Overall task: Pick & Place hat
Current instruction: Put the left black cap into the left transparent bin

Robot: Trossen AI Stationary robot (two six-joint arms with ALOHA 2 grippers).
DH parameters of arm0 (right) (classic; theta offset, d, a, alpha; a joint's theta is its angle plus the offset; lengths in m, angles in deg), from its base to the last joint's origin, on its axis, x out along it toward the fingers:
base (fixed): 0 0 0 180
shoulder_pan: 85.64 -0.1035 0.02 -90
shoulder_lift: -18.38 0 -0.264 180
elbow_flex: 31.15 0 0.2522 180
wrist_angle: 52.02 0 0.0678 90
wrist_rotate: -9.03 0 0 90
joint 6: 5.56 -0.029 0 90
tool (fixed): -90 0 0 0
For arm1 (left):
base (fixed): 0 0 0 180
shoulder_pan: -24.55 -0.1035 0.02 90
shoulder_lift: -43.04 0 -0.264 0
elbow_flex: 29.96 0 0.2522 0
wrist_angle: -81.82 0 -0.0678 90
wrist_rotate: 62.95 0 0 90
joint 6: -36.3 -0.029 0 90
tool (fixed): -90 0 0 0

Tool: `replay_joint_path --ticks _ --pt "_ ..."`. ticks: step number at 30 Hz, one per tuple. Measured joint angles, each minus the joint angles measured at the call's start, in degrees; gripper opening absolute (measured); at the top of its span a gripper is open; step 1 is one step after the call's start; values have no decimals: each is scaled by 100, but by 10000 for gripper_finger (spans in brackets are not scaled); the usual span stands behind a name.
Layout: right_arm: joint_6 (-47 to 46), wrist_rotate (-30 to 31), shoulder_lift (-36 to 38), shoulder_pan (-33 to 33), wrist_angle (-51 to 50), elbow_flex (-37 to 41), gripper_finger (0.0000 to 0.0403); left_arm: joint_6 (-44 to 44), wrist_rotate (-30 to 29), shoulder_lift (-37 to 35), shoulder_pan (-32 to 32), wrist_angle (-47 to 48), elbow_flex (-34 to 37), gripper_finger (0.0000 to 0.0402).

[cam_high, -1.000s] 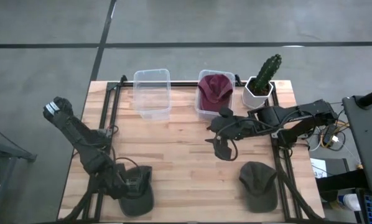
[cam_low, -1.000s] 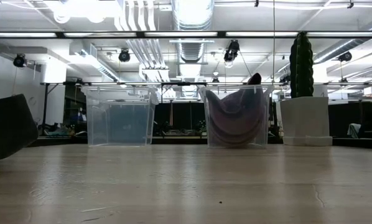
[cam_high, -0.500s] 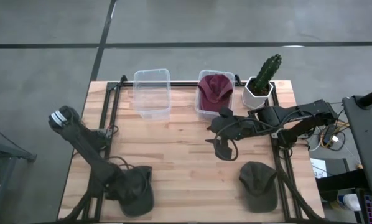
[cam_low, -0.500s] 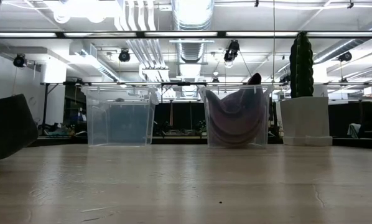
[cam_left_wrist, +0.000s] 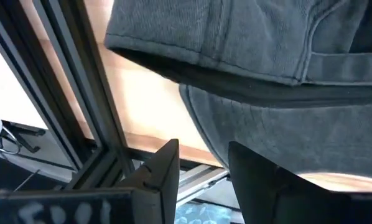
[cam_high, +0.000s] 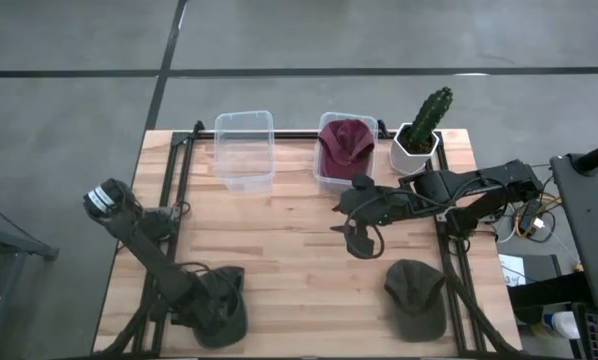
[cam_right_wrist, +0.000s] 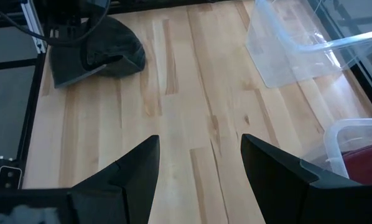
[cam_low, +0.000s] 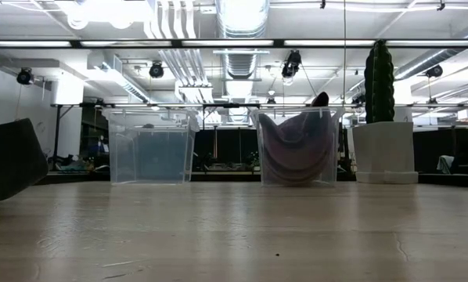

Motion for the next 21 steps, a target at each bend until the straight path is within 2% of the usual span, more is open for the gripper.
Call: replay_joint_path --ticks 12,16,21 --pt "-135 -11 0 0 6 0 219 -10 -557 266 11 -133 9 130" --pt "-137 -26 -2 0 10 0 219 -61 -912 349 -10 -354 9 129" --pt "-137 -26 0 -2 4 0 219 -152 -1452 397 -91 -432 9 101"
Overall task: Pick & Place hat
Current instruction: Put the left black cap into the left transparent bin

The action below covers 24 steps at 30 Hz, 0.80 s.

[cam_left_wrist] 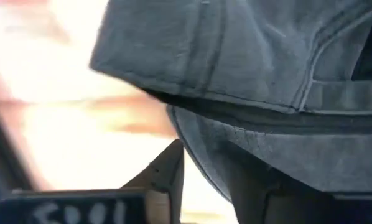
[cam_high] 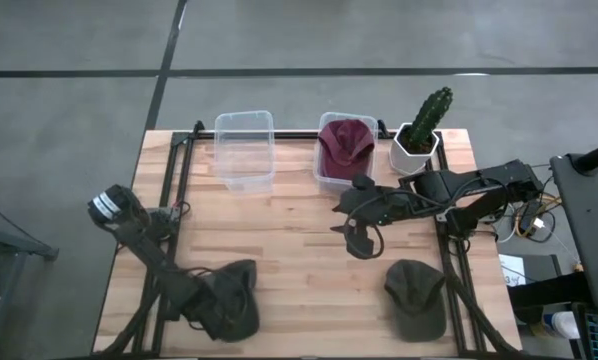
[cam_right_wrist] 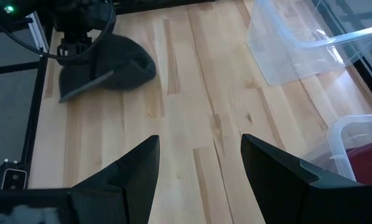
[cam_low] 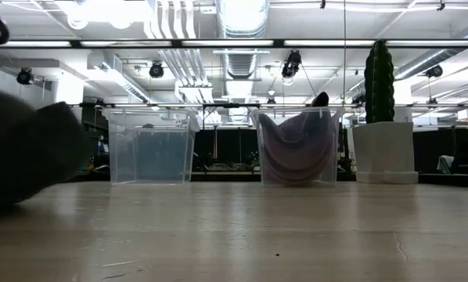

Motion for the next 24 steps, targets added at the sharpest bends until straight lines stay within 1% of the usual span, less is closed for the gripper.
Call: replay_joint_path --ticks 3,5,6,10,14,24 --pt "0 0 4 2 -7 0 219 -72 -436 0 -38 27 0 58" --pt "-5 0 11 2 -9 0 219 -95 -589 0 -66 104 0 24" --pt "-18 0 11 2 -8 0 219 -96 -641 -2 -85 150 0 14" --pt "-24 0 11 2 -9 0 219 -132 -983 -2 -158 172 4 2" --pt "-24 0 11 2 -7 0 219 -174 -1232 -51 -241 138 -9 0" --pt "-162 3 13 2 31 0 219 -285 -1248 -413 -252 90 -266 0"
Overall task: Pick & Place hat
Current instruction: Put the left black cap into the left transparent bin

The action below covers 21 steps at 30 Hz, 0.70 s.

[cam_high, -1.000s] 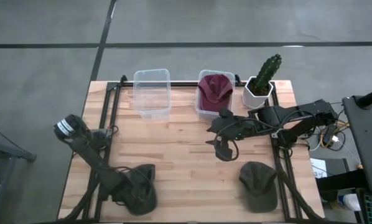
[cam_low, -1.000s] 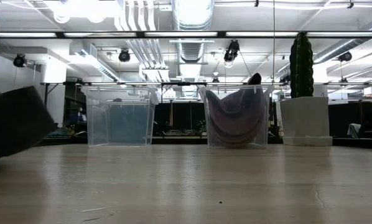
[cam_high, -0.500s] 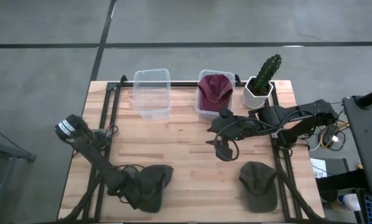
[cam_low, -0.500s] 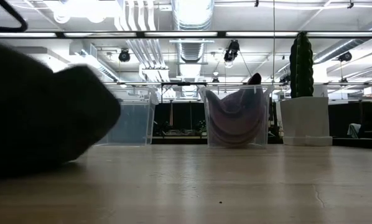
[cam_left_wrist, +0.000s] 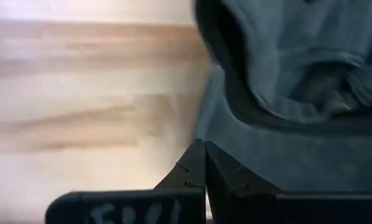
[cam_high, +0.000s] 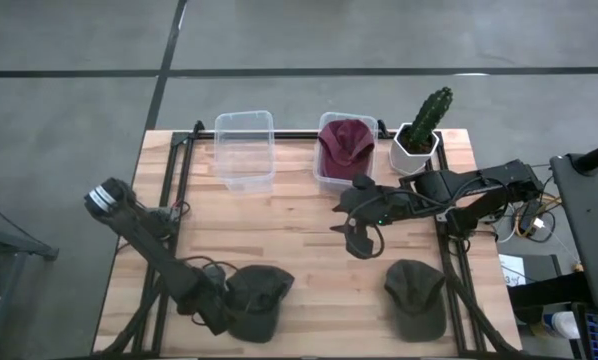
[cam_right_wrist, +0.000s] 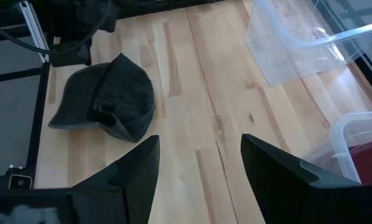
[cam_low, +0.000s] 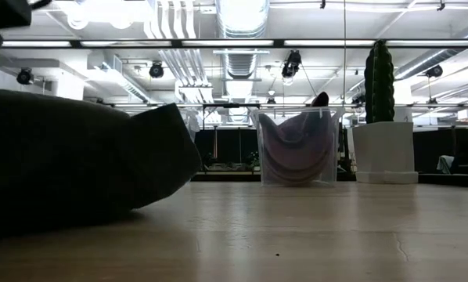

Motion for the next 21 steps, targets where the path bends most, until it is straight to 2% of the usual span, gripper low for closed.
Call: replay_joint_path --ticks 4,7,14,17,21 --pt "-11 2 0 -1 4 0 219 168 -4 -106 1 11 -42 1" --pt "-11 2 0 -1 8 0 219 175 -1 -110 -12 -4 -16 16" --pt "-11 2 0 -1 39 0 219 138 -90 -122 -33 -51 32 107" --pt "-11 2 0 -1 32 0 219 177 79 -118 -37 -73 102 149" --pt "-11 1 0 -2 13 0 219 184 79 -107 -39 -149 226 180"
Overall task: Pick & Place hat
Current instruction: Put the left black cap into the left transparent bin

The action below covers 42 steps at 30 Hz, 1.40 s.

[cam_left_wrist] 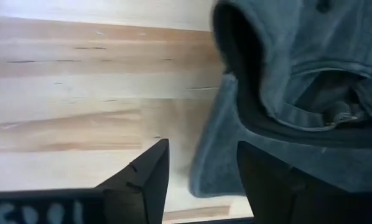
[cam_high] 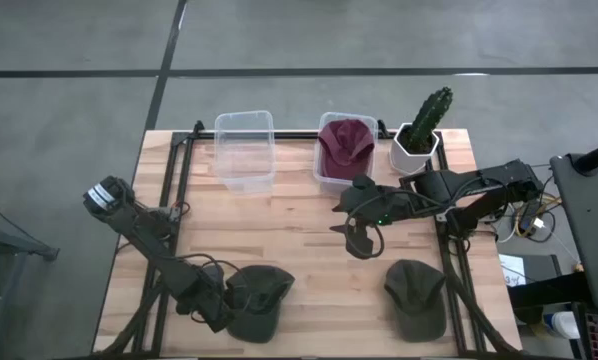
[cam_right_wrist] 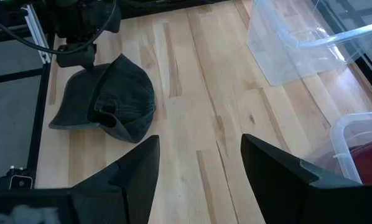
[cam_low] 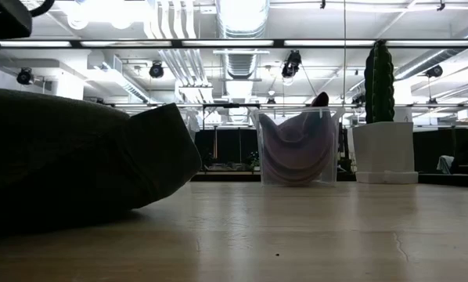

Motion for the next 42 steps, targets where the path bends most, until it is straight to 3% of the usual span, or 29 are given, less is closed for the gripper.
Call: replay_joint_path --ticks 7,15,23,27,33,36,42 --pt "15 -7 -4 0 2 0 219 -22 -65 55 -55 -321 289 187" --pt "96 -6 -11 0 0 0 219 -46 -211 57 -112 -1793 936 186" --pt "114 -4 -22 0 -7 0 219 -137 -459 57 -138 -2074 1067 181" --pt "130 -2 -22 2 -7 0 219 -182 -530 57 -143 -2134 1075 143" --pt "153 42 -22 2 -2 0 219 -137 -568 50 -143 -2196 1054 18" --pt "153 44 -22 2 2 0 219 -170 -683 45 -139 -2221 1056 12" --pt "153 46 -22 4 31 -17 219 -379 -1962 31 -198 -2282 869 8"
